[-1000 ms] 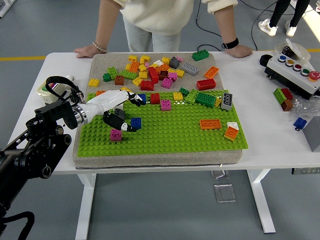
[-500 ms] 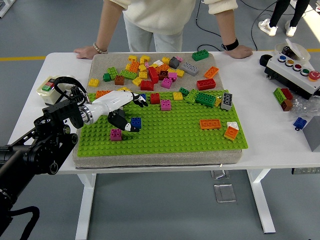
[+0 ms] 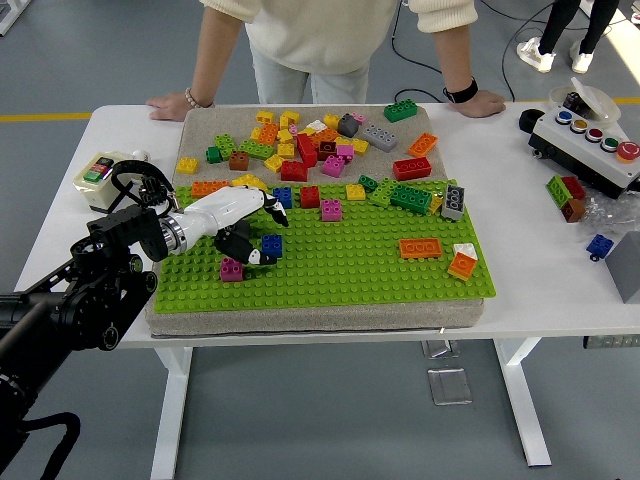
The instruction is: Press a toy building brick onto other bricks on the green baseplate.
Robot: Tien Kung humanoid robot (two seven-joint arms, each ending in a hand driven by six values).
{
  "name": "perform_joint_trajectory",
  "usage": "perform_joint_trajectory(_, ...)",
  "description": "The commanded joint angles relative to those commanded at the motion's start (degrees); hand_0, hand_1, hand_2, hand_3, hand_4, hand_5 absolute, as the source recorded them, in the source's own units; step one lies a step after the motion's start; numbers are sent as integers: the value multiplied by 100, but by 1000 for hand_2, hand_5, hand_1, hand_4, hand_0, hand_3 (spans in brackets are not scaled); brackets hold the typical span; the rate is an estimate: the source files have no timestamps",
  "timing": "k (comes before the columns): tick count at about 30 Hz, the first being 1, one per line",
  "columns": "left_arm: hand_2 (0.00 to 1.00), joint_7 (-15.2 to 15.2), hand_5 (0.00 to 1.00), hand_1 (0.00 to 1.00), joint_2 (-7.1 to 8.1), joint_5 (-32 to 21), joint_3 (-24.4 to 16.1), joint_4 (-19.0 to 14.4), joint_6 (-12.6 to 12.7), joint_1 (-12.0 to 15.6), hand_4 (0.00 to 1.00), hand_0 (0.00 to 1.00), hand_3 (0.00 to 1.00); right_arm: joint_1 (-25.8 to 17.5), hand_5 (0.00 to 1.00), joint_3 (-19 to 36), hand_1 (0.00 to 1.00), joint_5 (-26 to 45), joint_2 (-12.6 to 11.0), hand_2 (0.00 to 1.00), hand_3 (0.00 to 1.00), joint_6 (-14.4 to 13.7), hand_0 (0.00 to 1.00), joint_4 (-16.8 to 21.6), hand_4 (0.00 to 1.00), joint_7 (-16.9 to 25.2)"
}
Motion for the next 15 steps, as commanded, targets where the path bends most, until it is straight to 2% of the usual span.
perform_joint_trajectory(15, 654, -8, 165, 741, -24, 0, 86, 163, 58, -35, 889, 900, 642, -5, 499, -24, 661, -10, 11, 706, 588, 21, 727, 0, 916, 3)
